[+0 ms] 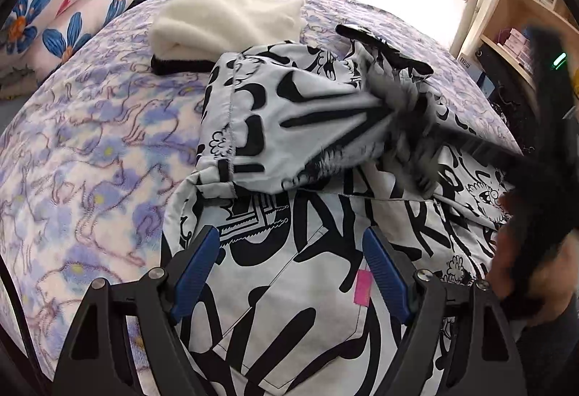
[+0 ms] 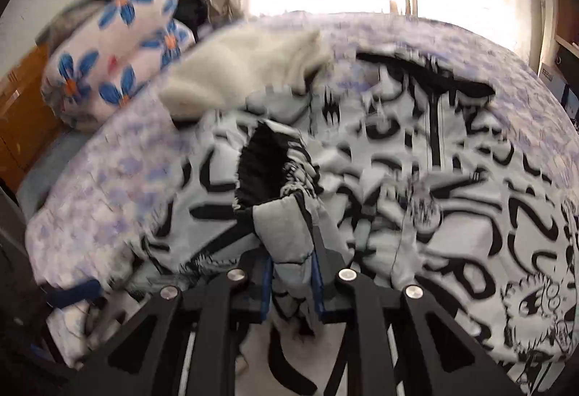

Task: Fold large clothes

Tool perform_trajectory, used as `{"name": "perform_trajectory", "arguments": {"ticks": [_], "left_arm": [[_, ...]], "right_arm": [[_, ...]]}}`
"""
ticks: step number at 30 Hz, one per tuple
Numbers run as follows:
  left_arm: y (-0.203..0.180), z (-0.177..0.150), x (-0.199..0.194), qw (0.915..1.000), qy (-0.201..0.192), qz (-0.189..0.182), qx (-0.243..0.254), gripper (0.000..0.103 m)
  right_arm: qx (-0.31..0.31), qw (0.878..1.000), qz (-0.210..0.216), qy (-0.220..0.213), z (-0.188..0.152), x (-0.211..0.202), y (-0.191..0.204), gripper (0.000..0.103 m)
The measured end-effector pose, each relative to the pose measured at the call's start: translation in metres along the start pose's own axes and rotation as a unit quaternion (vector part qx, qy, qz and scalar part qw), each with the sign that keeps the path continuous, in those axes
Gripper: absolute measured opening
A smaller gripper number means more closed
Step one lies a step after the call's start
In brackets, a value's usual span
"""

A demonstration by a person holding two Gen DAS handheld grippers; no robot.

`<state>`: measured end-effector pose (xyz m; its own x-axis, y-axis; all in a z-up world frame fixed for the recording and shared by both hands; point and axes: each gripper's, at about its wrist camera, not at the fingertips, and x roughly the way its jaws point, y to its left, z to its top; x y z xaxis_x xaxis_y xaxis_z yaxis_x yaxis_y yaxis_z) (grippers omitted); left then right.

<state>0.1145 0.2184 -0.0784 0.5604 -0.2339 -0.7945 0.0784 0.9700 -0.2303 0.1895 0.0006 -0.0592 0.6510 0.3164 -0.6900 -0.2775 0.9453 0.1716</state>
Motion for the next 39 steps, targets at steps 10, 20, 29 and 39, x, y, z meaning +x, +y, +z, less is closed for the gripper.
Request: {"name": "perform_trajectory", "arguments": {"ticks": [10,20,29,39], "left_arm": [[-0.007,-0.002,-0.001,0.9999,-0.006,-0.006,0.014,0.080],[0.001,0.029,0.019,0.9991,0.017,0.001,0.038,0.080],[0.065,0.102,0.082,0.9979,0.063,0.006,-0.018,0.080],[0.112,0.125,0.164,0.9887,0.135,-0.020,-0.063,0.080]], "right_arm": [[0.160,0.984,-0.023,-0.070,-0.009,-0.091,-0.117,0.024],[0.217,0.969,-0.078,0.085,-0.095,-0.060,-0.188,0.035],[0.193,0.977,-0.028,0.082,-0.030,-0.001,-0.199,0.061],[0.187,0.974,-0.034,0.126,-0.020,0.071,-0.208,0.054]]}}
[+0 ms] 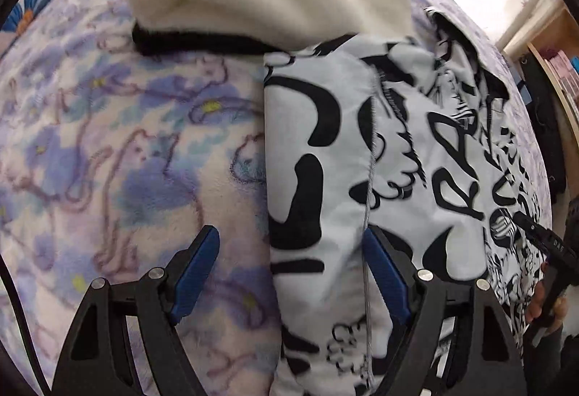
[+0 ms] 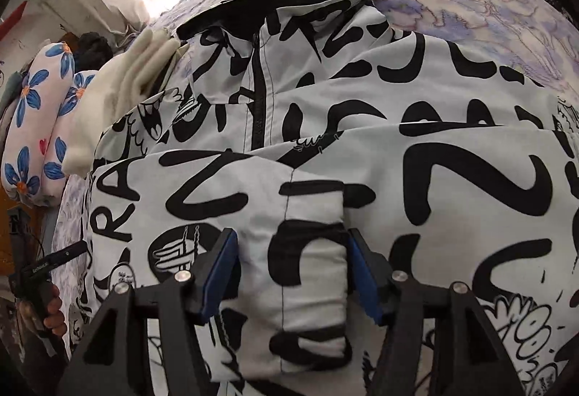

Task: Fold large clothes

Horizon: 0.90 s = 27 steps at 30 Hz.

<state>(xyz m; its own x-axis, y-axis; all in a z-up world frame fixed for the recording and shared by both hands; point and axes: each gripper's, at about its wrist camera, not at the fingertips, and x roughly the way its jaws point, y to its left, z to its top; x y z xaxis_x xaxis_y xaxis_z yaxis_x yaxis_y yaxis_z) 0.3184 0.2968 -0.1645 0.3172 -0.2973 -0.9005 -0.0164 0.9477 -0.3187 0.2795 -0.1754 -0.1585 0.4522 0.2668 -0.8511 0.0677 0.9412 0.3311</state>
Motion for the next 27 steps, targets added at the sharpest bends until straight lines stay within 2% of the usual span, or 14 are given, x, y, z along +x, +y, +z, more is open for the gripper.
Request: {"name": "perform_trajectory", "arguments": {"ticks": [2,3,4,5,7,10,12,14,16,17,19,23,26,27], "left_arm": [[0.000,0.003,0.005,0.9999,-0.004,-0.006,-0.008,0.079],[-0.002,0.005,0.004,0.9998,-0.013,-0.011,-0.006,0.063],[-0.007,0.005,0.001,0.9995,-0.021,-0.022,0.003,0.036],[-0.014,0.006,-0.002,0.9992,-0.023,-0.028,0.014,0.030],[-0.031,0.004,-0.014,0.9972,-0.060,0.004,0.045,0.012],[-0.043,-0.001,-0.031,0.9908,-0.105,0.039,0.075,0.006],[-0.043,-0.004,-0.038,0.9881,-0.124,0.047,0.077,0.006],[-0.040,-0.002,-0.035,0.9867,-0.127,0.062,0.079,0.006],[-0.035,-0.003,-0.024,0.9867,-0.114,0.078,0.085,0.006],[-0.034,-0.001,-0.021,0.9864,-0.110,0.085,0.089,0.006],[-0.032,-0.003,-0.017,0.9854,-0.105,0.094,0.096,0.007],[-0.041,-0.004,-0.030,0.9836,-0.106,0.115,0.089,0.018],[-0.056,-0.016,-0.059,0.9772,-0.148,0.117,0.097,0.025],[-0.064,-0.022,-0.067,0.9752,-0.162,0.111,0.103,0.034]], "right_arm": [[-0.031,0.999,-0.001,-0.013,-0.001,-0.003,0.009,0.034],[-0.048,0.999,-0.006,-0.021,-0.003,-0.007,0.015,0.026],[-0.063,0.997,-0.014,-0.036,-0.005,-0.013,0.021,0.026],[-0.075,0.996,-0.017,-0.049,-0.006,-0.018,0.027,0.026],[-0.084,0.994,-0.007,-0.069,-0.006,-0.029,0.035,0.026],[-0.090,0.990,0.028,-0.109,-0.005,-0.048,0.049,0.026],[-0.102,0.986,0.024,-0.132,-0.004,-0.052,0.059,0.026],[-0.106,0.985,-0.003,-0.138,-0.003,-0.041,0.062,0.026],[-0.104,0.988,-0.052,-0.097,-0.001,-0.012,0.056,0.026],[-0.102,0.990,-0.062,-0.070,-0.001,0.001,0.051,0.026],[-0.077,0.995,-0.051,-0.031,-0.002,0.011,0.039,0.028],[-0.059,0.995,-0.064,-0.047,-0.002,-0.016,0.037,0.031],[-0.079,0.991,-0.071,-0.087,-0.013,-0.044,0.050,0.031],[-0.085,0.990,-0.072,-0.092,-0.016,-0.049,0.055,0.032]]}}
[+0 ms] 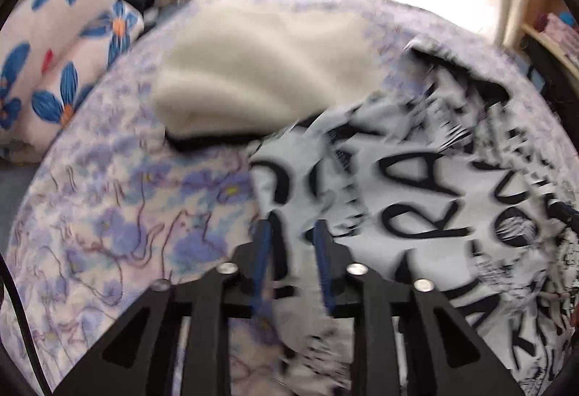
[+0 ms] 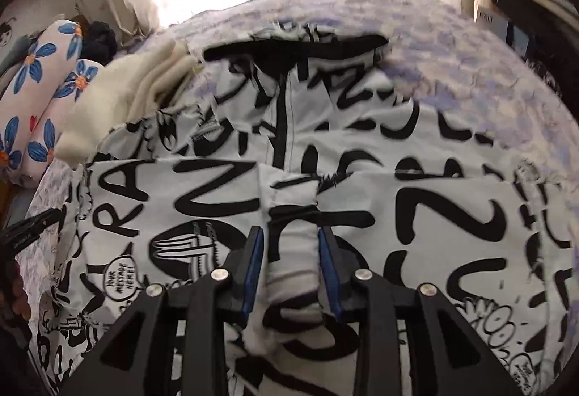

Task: Fold large clothes
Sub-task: 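Pinch the folded side edge with the left tool and smooth it flat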

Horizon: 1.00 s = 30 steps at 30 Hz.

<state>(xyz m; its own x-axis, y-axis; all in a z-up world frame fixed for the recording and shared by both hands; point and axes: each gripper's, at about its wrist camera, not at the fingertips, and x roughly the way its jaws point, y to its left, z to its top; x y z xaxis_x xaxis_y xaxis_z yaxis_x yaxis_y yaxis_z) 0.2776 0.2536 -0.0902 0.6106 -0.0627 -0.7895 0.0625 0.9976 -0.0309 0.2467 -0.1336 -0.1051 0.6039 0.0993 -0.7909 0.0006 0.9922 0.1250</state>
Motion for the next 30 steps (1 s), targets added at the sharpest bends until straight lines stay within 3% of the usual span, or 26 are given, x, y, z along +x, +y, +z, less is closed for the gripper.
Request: {"name": "perform_trajectory", "arguments": {"ticks": [3,5,9,12,14,18,19,22,26,30], "left_arm": [[-0.034,-0.009,-0.032,0.9984,-0.049,-0.029,0.005,0.050],[-0.059,-0.021,-0.042,0.9955,-0.072,-0.060,0.005,0.053],[-0.092,-0.040,-0.025,0.9950,-0.040,-0.090,-0.015,0.053],[-0.098,-0.058,0.010,0.9992,0.000,-0.041,-0.004,0.053],[-0.089,-0.070,0.030,0.9995,0.028,0.003,0.013,0.053],[-0.055,-0.074,0.030,0.9997,0.022,0.007,0.001,0.053],[-0.048,-0.074,0.029,0.9998,0.022,-0.001,-0.001,0.052],[-0.044,-0.077,0.028,0.9996,0.022,-0.015,0.008,0.052],[-0.052,-0.077,0.028,0.9994,0.021,0.006,0.027,0.052],[-0.050,-0.076,0.025,0.9995,0.024,0.002,0.022,0.052]], "right_arm": [[-0.017,1.000,0.019,-0.016,-0.005,-0.013,0.023,0.034],[-0.032,0.998,0.040,-0.025,-0.010,-0.018,0.038,0.034],[-0.043,0.998,0.047,0.000,-0.020,-0.003,0.065,0.034],[-0.057,0.998,0.026,0.024,-0.030,0.014,0.069,0.034],[-0.078,0.997,-0.018,0.024,-0.036,0.020,0.064,0.034],[-0.073,0.990,-0.118,0.006,-0.036,0.017,0.033,0.034],[-0.054,0.991,-0.119,0.015,-0.035,0.019,0.018,0.035],[0.016,0.998,-0.058,0.032,-0.035,0.019,-0.016,0.044],[0.053,0.997,-0.043,0.026,-0.037,0.007,-0.029,0.044],[0.060,0.997,-0.037,0.026,-0.040,0.001,-0.031,0.044]]}}
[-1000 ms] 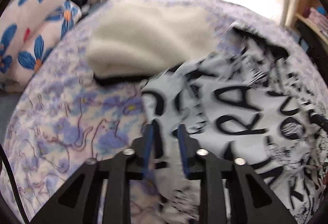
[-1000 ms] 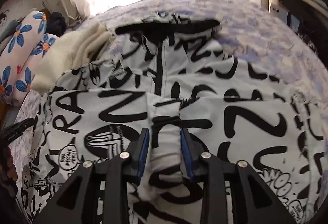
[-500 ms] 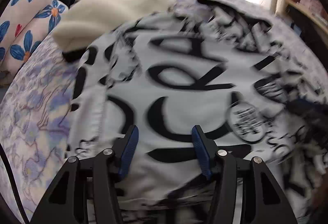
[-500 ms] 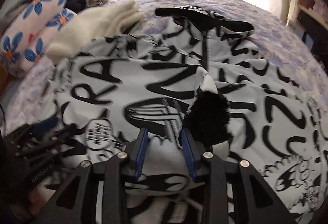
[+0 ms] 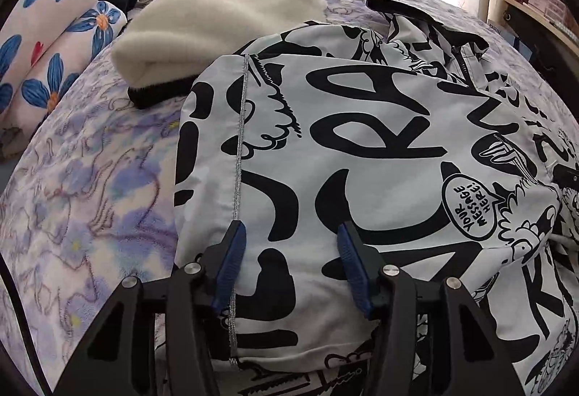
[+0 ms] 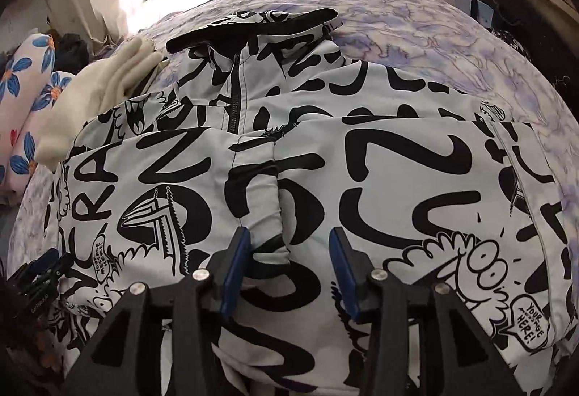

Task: Fold large clothes

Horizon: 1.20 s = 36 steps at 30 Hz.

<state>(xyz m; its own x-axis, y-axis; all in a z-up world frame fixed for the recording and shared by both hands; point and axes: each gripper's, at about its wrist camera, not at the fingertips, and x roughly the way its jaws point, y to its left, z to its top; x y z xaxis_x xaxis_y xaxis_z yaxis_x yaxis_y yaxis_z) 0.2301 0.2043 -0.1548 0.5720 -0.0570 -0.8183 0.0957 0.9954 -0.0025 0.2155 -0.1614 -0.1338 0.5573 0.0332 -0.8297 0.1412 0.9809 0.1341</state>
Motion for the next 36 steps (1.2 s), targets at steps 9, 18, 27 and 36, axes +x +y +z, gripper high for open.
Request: {"name": "perform_trajectory", "arguments": {"ticks": [9,18,27,36], "left_arm": [[0.000,-0.002,-0.020,1.0000,-0.005,0.002,-0.007,0.062],[0.000,-0.001,-0.055,0.9998,-0.020,0.006,-0.008,0.062],[-0.012,-0.007,-0.096,0.9991,-0.039,0.014,0.004,0.063],[-0.017,-0.018,-0.141,0.9984,-0.055,0.014,0.006,0.073]], "right_arm": [[0.013,1.000,0.015,-0.004,-0.001,-0.011,0.003,0.044],[0.004,0.999,0.022,-0.030,-0.001,-0.037,0.015,0.044],[-0.009,0.998,0.025,-0.050,-0.007,-0.068,0.022,0.044],[-0.019,0.997,0.032,-0.074,-0.019,-0.109,0.020,0.046]]}}
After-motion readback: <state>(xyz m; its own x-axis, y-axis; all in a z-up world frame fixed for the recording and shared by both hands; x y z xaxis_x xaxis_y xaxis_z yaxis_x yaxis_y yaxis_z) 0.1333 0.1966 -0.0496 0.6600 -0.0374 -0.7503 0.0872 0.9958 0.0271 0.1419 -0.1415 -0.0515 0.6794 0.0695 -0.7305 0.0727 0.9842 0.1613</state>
